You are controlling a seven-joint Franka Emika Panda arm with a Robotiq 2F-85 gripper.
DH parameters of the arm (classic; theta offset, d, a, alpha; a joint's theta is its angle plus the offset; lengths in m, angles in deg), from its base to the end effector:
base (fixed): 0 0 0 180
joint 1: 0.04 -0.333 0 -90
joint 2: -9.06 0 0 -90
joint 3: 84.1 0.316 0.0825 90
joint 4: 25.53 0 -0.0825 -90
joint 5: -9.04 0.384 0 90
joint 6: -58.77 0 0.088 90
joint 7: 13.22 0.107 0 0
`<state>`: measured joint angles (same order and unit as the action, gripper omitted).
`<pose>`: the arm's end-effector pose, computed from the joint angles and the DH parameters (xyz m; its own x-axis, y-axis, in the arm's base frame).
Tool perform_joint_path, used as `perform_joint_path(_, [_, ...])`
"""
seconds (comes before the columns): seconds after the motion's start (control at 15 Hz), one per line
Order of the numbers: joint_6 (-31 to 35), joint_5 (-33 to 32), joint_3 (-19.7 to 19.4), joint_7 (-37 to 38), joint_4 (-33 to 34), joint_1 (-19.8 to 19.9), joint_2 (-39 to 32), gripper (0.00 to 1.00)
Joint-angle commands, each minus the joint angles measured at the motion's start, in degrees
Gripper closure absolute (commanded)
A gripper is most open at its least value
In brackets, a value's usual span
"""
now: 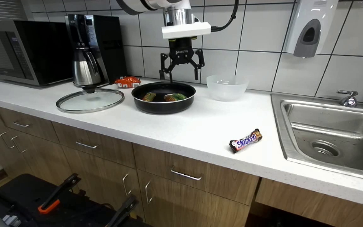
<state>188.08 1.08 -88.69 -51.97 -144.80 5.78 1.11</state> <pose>0.5631 -0.1065 0.3648 0.8360 0.5463 -0.0517 0.5484 -0.8284 0.1140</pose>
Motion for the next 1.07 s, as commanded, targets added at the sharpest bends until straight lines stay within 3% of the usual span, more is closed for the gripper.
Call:
perform_joint_path(0.0, [-0.43,-0.67,-1.43,4.76,-4.32,1.4,4.22,0.0])
perform_joint_path(1.0, [1.44,-2.22,-9.85,19.52,-11.91,7.66,6.88,0.0])
